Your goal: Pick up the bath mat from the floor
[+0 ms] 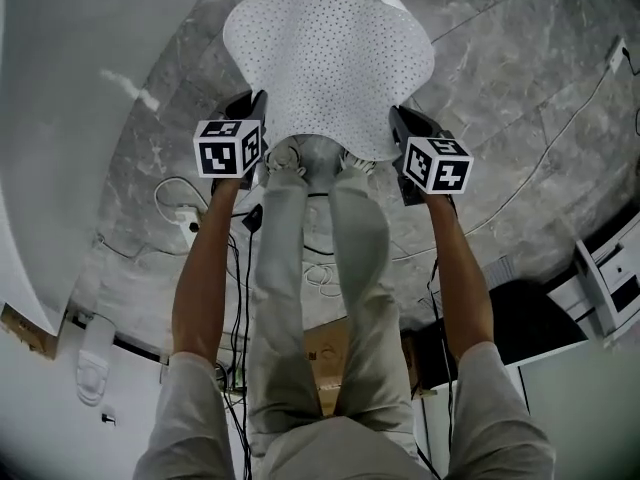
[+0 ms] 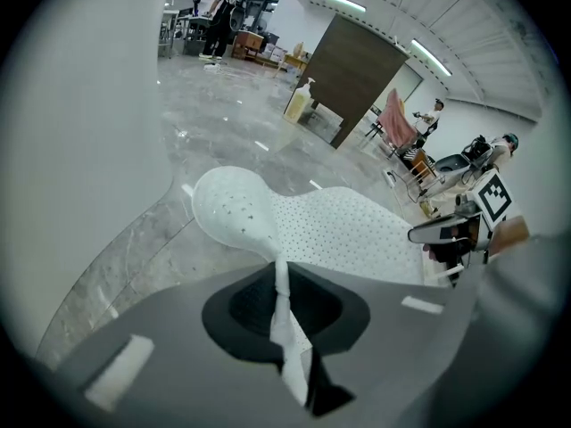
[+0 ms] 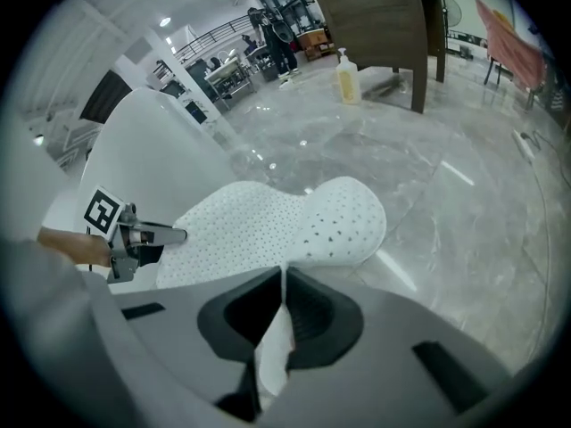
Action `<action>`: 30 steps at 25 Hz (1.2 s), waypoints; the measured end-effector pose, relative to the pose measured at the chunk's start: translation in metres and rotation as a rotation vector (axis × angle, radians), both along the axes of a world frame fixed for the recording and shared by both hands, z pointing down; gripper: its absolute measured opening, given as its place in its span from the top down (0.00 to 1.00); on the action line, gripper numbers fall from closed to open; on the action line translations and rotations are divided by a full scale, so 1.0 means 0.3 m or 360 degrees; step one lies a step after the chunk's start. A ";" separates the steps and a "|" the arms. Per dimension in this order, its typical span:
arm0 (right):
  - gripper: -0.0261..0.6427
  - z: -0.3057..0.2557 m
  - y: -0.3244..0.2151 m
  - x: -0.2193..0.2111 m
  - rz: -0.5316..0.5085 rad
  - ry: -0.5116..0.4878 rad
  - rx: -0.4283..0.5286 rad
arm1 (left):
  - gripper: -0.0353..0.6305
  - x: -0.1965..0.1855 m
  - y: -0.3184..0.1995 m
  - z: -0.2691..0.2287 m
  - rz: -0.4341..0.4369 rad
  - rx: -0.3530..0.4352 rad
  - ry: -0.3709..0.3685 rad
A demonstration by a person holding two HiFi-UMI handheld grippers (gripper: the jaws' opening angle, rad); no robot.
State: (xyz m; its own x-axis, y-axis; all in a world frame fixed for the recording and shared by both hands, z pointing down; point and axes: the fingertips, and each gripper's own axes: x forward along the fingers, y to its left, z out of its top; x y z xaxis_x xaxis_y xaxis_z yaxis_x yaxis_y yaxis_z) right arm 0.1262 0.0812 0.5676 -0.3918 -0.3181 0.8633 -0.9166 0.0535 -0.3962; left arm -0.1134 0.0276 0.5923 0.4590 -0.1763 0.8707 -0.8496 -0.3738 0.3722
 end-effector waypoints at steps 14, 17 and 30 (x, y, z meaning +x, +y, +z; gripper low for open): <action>0.92 -0.504 -0.028 -0.073 0.0042 -0.0029 0.0161 | 0.91 0.047 -0.017 -0.521 -0.0017 0.0157 0.0023; 0.92 -0.658 -0.040 -0.088 0.0047 -0.0032 0.0221 | 0.91 0.069 -0.022 -0.672 -0.0009 0.0202 0.0038; 0.92 -1.233 -0.086 -0.052 0.0139 0.0035 0.0426 | 0.91 0.154 -0.057 -1.259 -0.0023 0.0390 0.0122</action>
